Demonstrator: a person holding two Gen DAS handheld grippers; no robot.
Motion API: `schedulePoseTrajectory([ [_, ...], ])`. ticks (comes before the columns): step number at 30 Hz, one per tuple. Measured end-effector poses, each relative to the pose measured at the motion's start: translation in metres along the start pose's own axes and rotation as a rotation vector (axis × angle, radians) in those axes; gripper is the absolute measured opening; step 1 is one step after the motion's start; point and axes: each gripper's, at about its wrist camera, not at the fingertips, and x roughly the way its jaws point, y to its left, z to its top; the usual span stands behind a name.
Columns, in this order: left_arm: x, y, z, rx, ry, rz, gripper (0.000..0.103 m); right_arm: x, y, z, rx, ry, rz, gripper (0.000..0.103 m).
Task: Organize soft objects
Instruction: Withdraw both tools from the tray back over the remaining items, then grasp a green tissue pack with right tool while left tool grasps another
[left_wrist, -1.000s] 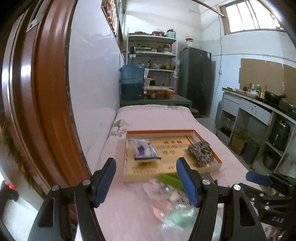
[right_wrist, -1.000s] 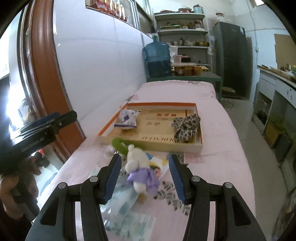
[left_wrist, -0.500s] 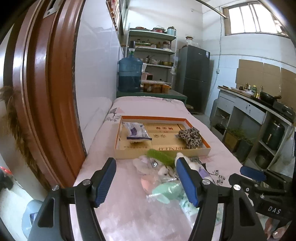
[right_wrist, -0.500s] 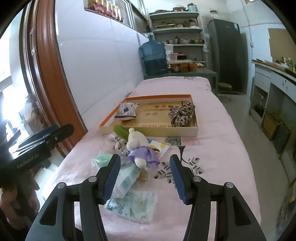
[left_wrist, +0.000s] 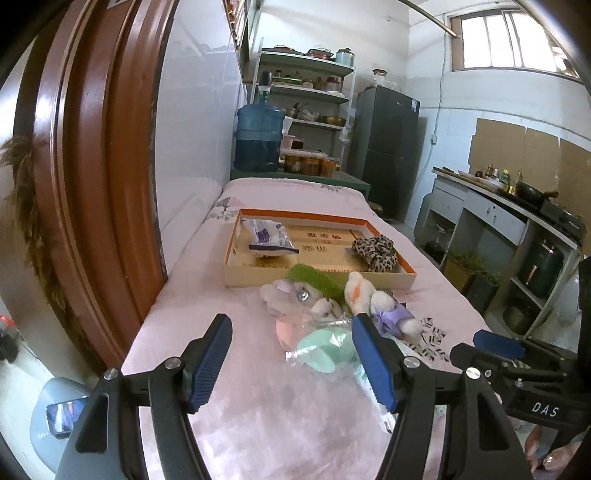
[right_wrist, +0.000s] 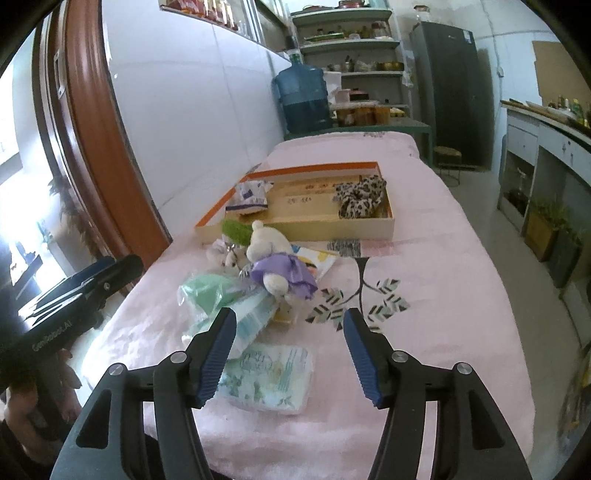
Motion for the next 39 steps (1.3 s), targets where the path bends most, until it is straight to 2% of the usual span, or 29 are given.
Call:
schedulePoseTrajectory([
  [9,0.002,0.009,-0.017,-0.036,0.022,-0.012,0.068,0.009,0.004,-0.021,-0.022,0.066,-0.002,0.064],
  [11,0.004,0.011,-0.018,-0.04,0.031,-0.013,0.068,0.011,0.003,-0.026,-0.021,0.081,-0.001,0.068],
  [16,0.005,0.015,-0.019,-0.059,0.034,-0.029,0.068,0.019,0.005,-0.035,-0.007,0.12,0.039,0.069],
  [19,0.005,0.017,-0.019,-0.064,0.039,-0.033,0.068,0.022,0.013,-0.036,-0.032,0.126,0.045,0.069],
  [24,0.005,0.016,-0.021,-0.066,0.043,-0.045,0.068,0.037,0.022,-0.042,-0.108,0.189,0.025,0.078],
  [28,0.007,0.019,-0.022,-0.079,0.054,-0.048,0.068,0.045,0.022,-0.046,-0.16,0.235,0.057,0.078],
  [35,0.014,0.027,-0.026,-0.121,0.07,-0.053,0.068,0.029,0.022,-0.047,-0.115,0.314,0.345,0.078],
  [39,0.014,0.026,-0.026,-0.111,0.072,-0.056,0.068,0.02,0.025,-0.048,-0.143,0.323,0.405,0.078],
])
